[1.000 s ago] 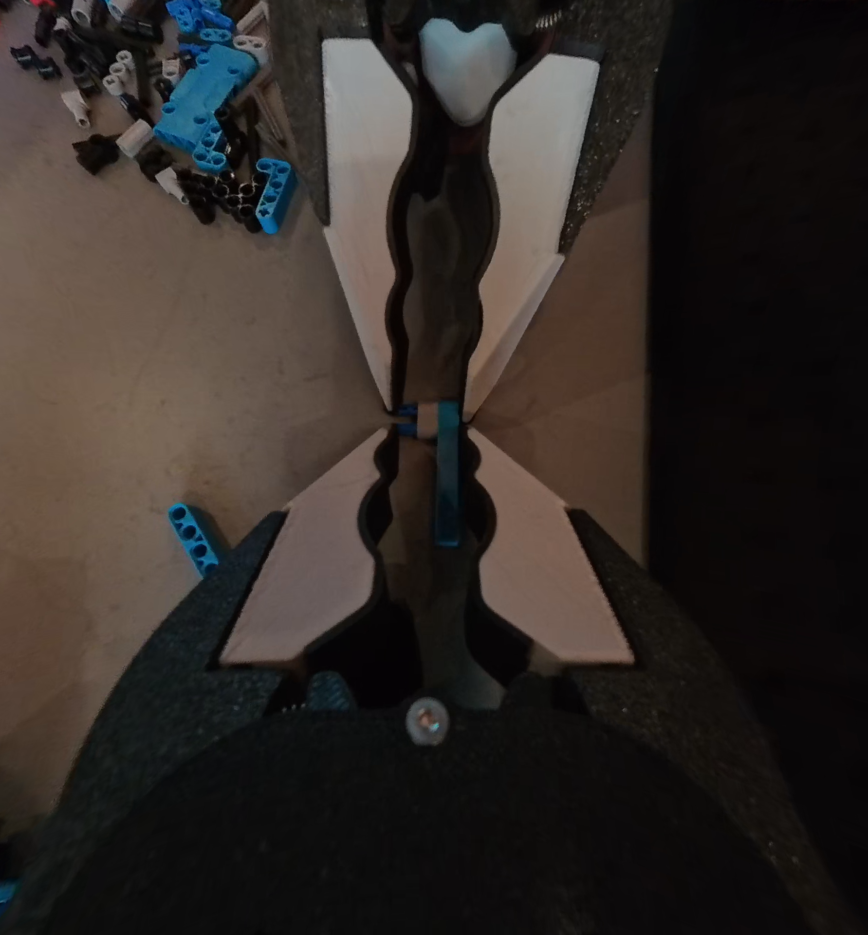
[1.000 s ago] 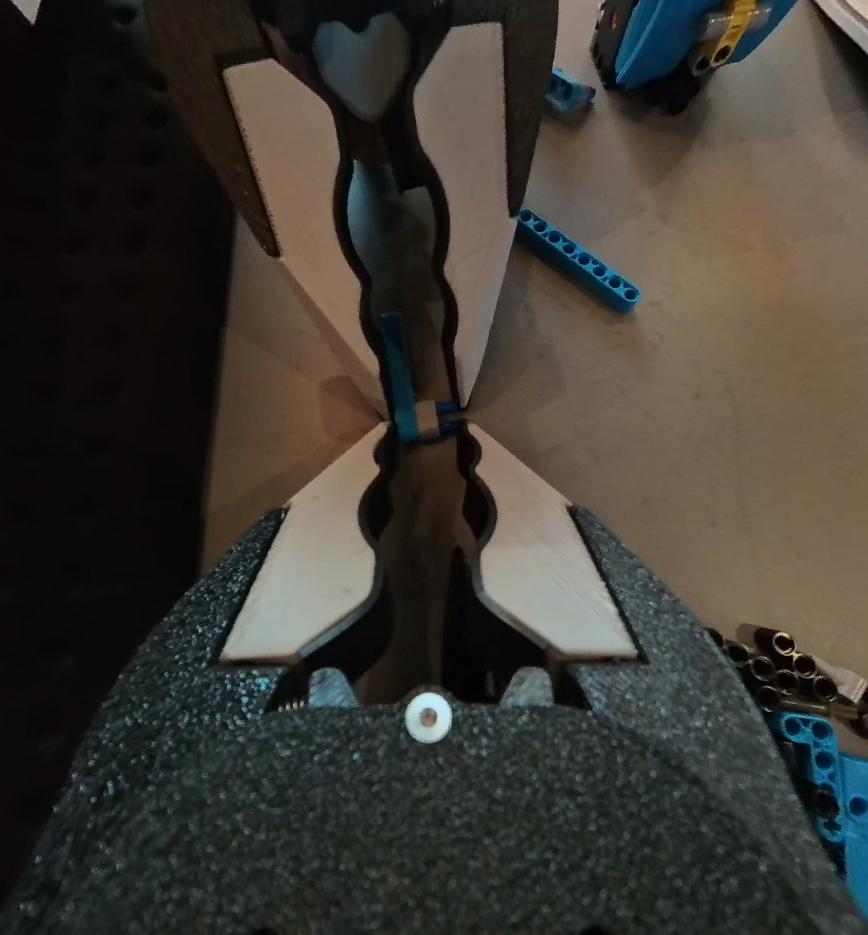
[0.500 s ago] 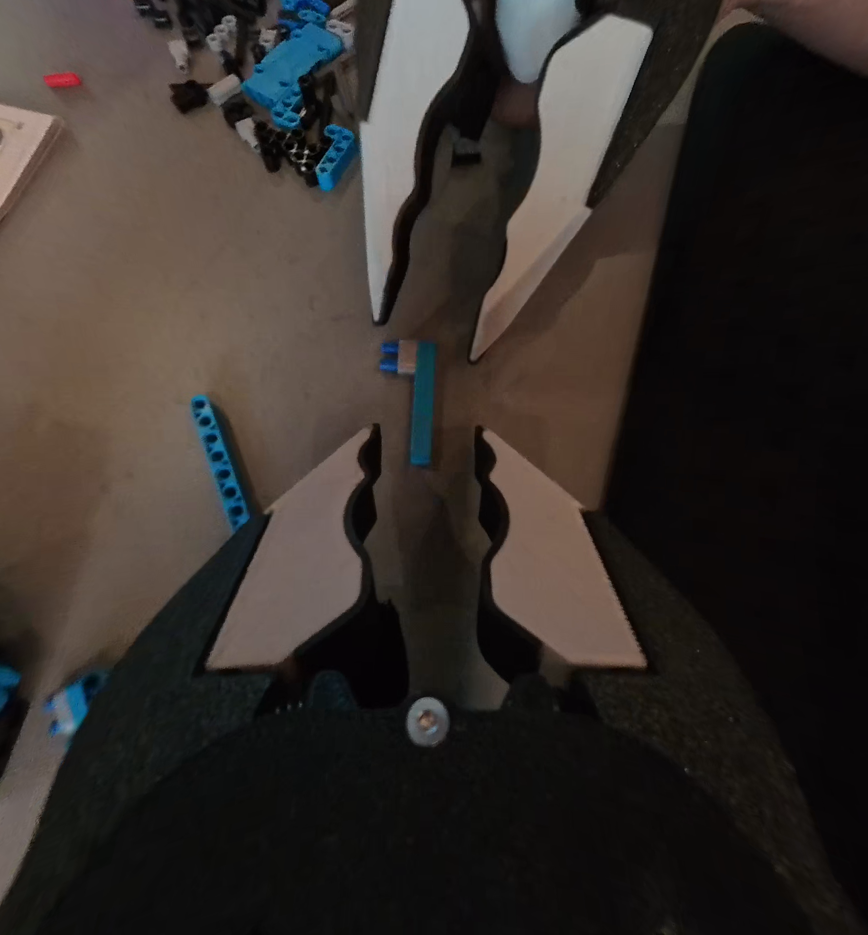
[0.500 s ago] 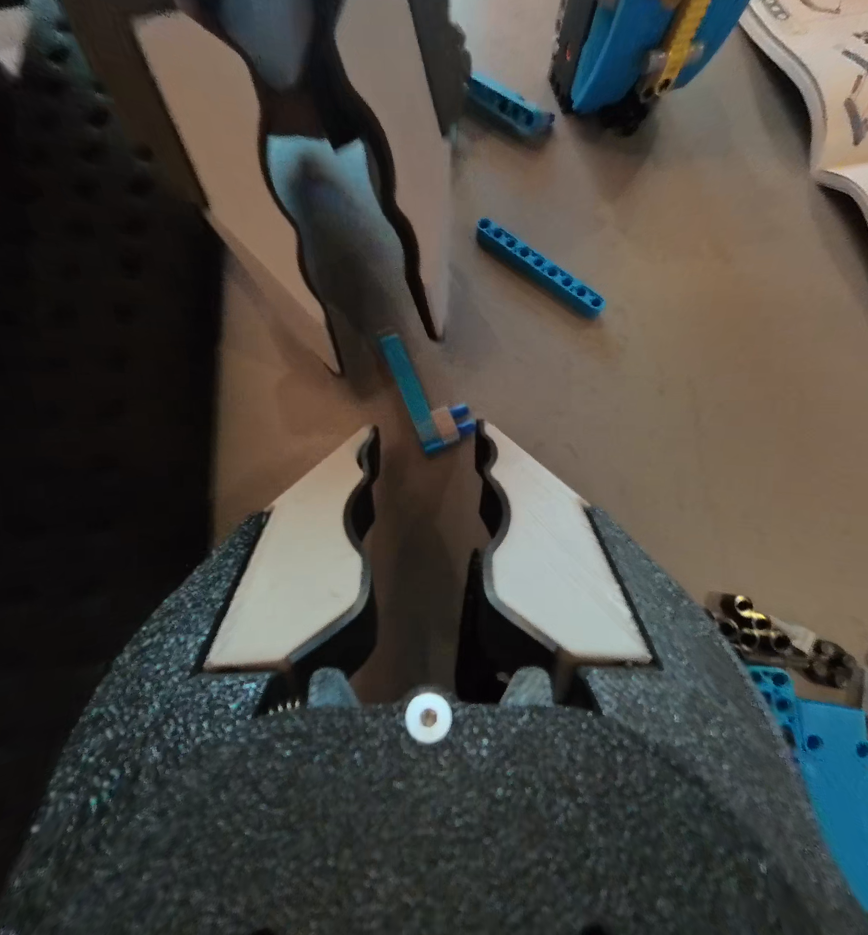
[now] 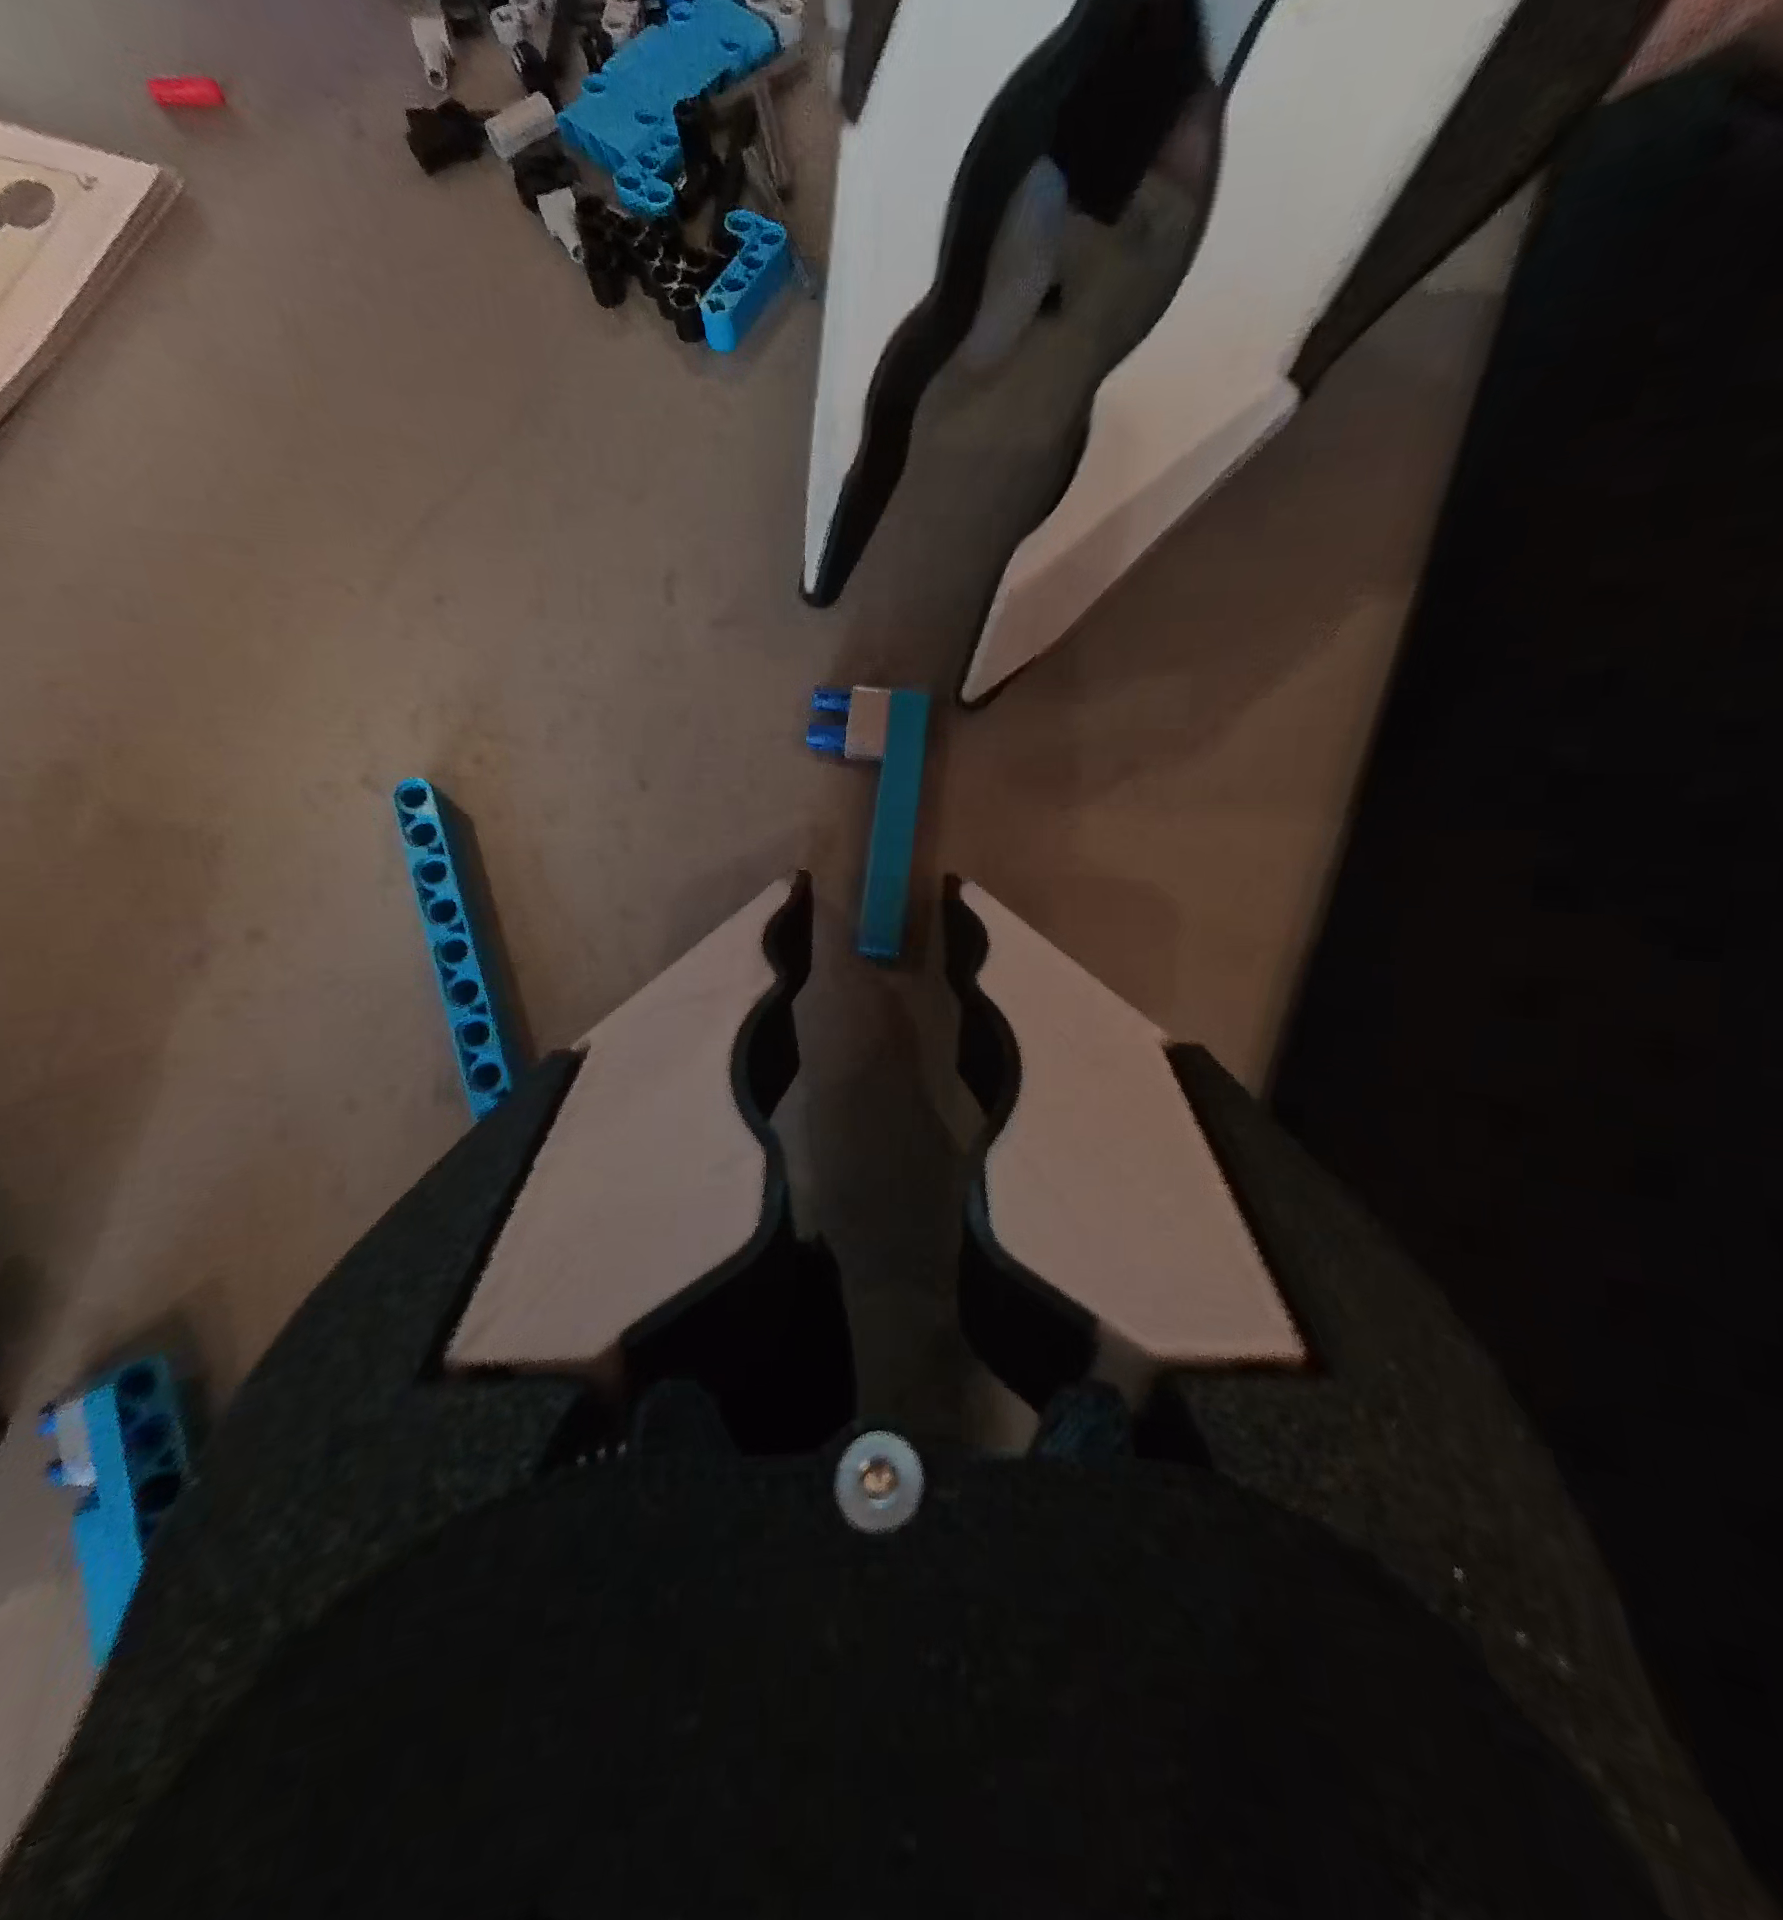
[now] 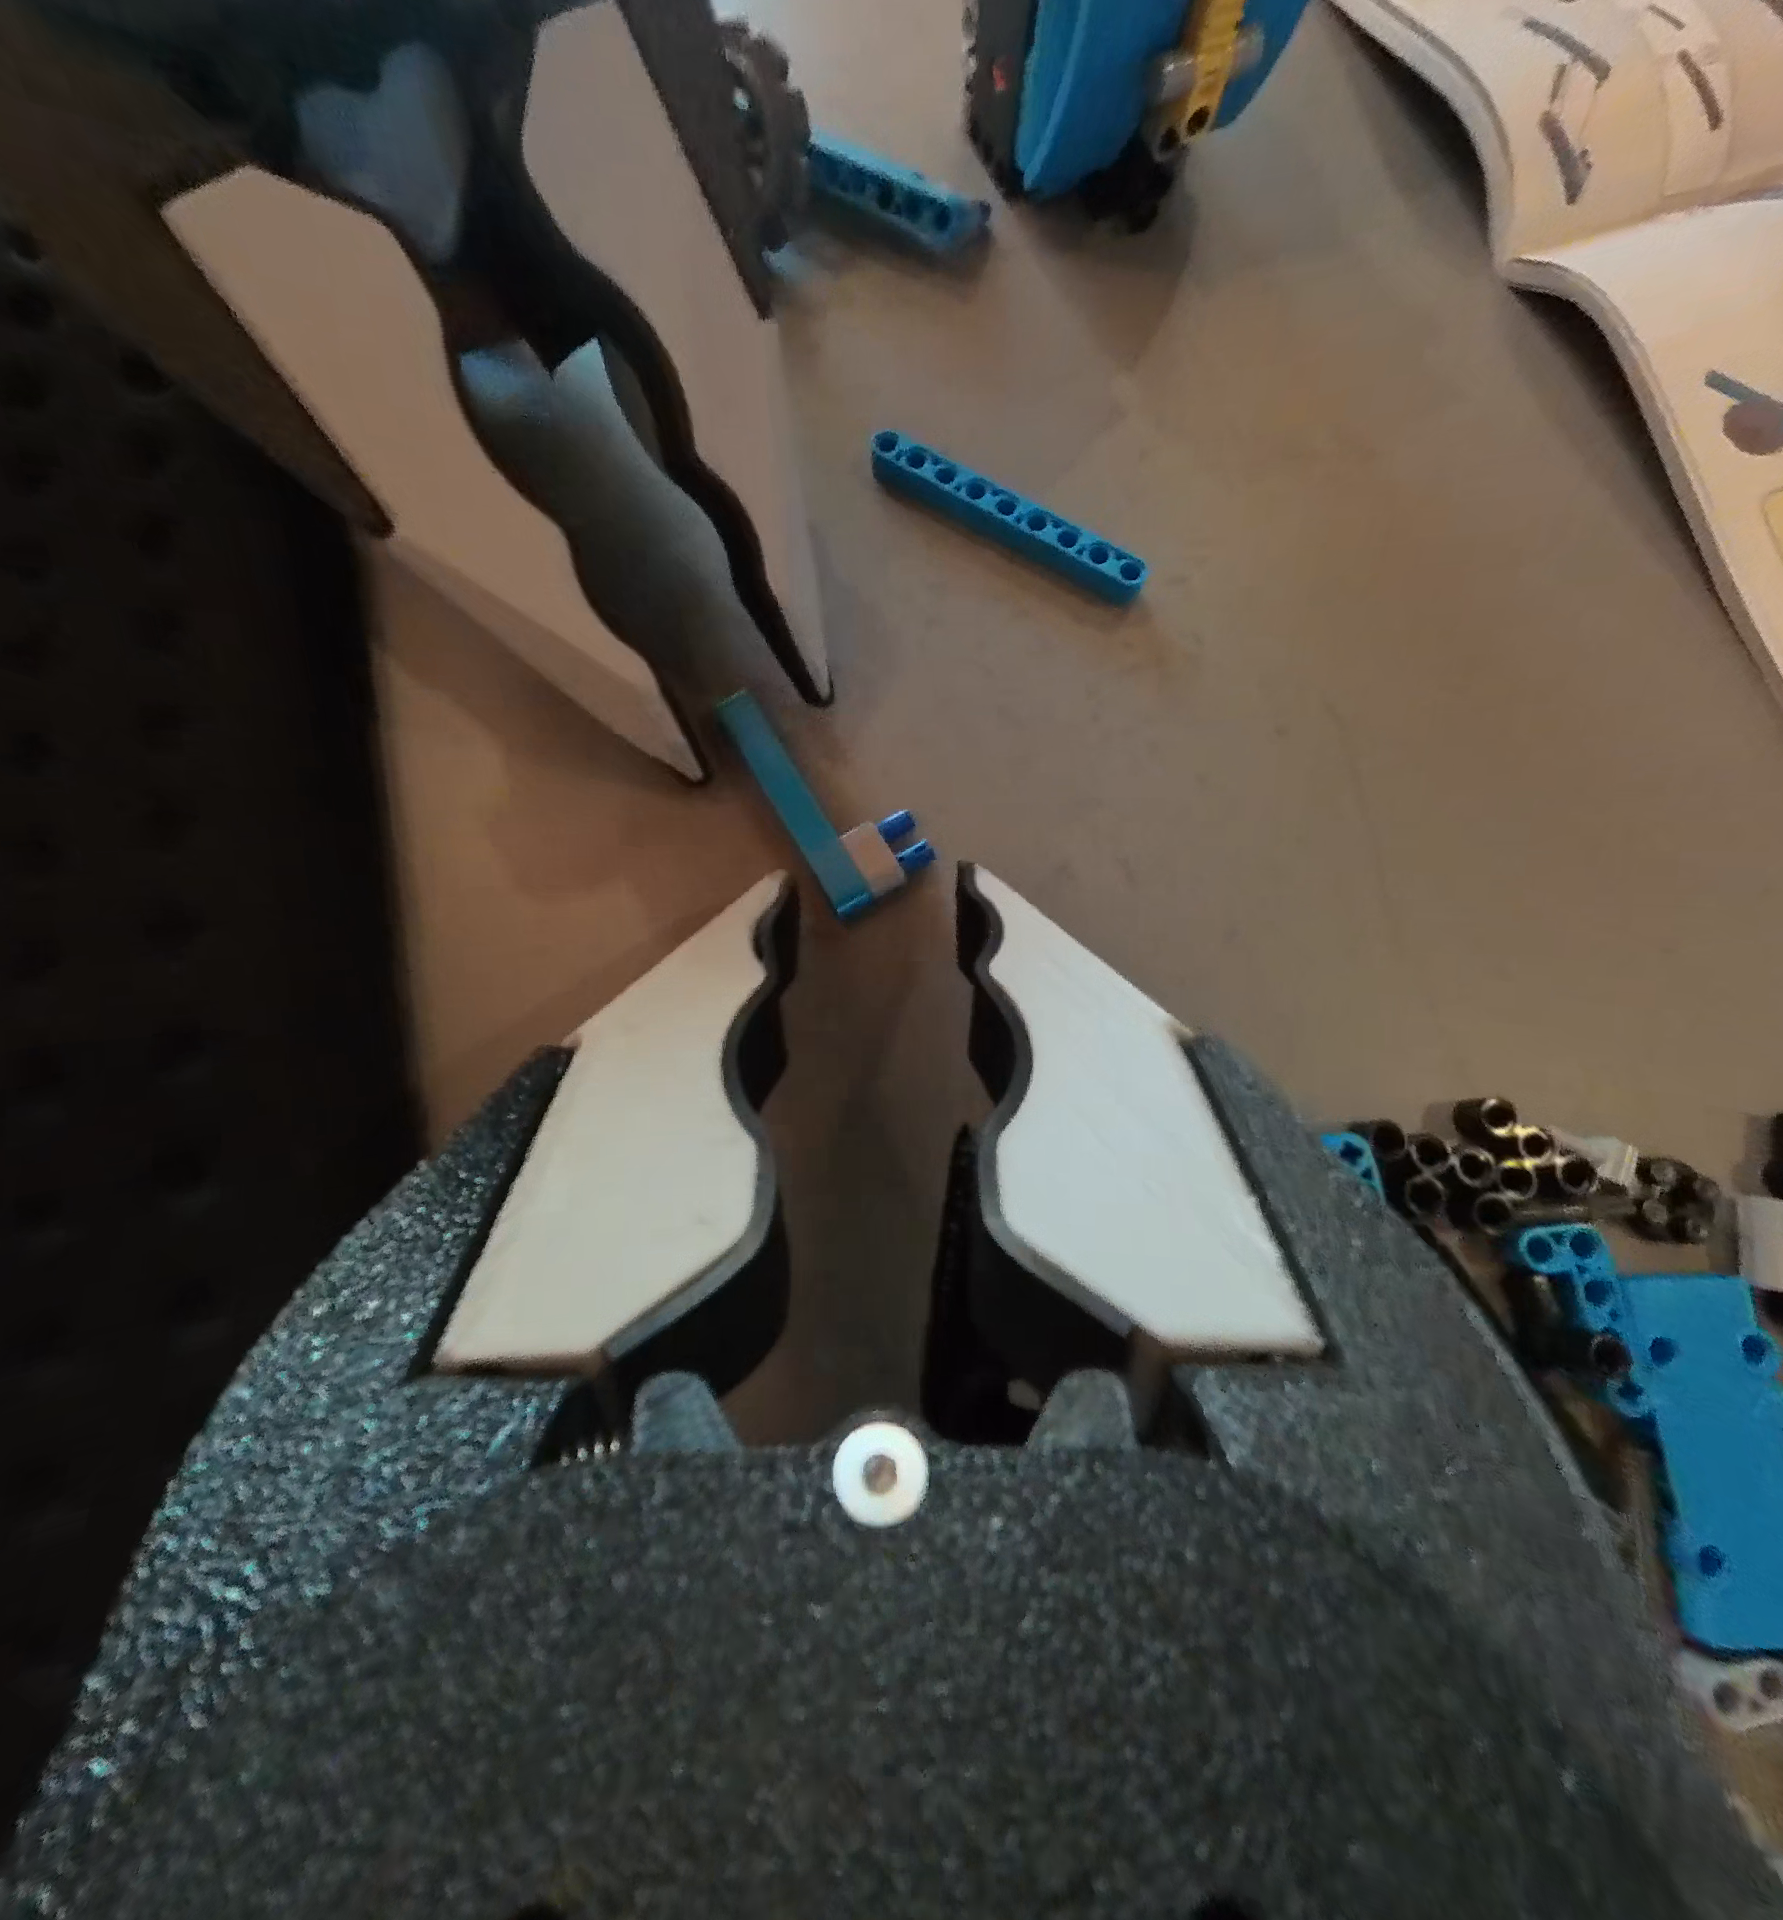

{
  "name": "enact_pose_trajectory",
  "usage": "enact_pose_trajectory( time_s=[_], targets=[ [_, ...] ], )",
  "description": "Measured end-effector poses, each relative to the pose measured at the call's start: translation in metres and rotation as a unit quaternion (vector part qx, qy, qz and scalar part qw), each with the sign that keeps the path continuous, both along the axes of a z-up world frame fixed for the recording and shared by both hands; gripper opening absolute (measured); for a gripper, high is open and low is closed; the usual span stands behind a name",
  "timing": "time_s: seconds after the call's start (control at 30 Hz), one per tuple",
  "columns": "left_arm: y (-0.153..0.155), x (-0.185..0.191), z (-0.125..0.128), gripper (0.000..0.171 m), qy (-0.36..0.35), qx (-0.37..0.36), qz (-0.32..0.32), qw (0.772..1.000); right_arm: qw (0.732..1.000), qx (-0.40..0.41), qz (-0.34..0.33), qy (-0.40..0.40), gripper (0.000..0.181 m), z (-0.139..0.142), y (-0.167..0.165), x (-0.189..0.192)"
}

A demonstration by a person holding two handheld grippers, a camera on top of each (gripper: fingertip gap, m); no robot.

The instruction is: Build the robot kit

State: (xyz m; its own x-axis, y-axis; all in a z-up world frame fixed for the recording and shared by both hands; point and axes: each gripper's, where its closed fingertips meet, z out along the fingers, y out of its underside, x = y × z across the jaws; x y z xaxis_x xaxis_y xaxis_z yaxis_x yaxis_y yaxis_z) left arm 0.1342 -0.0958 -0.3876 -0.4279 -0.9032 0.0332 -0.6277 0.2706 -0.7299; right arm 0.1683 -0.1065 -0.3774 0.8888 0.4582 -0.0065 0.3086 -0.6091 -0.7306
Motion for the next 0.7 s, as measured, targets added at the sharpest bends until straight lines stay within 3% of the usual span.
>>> enact_pose_trajectory(
  time_s=[0.27,0.7],
  targets=[
    [-0.003,0.0,-0.002,0.018,0.001,0.009,-0.006,1.0,0.988,0.11,-0.078,0.071,0.028,0.032,0.011,0.003],
    [-0.002,0.001,-0.003,0.013,0.003,-0.005,-0.004,1.0,0.979,0.116,-0.126,0.114,0.022,0.036,0.012,0.027]
  ],
)
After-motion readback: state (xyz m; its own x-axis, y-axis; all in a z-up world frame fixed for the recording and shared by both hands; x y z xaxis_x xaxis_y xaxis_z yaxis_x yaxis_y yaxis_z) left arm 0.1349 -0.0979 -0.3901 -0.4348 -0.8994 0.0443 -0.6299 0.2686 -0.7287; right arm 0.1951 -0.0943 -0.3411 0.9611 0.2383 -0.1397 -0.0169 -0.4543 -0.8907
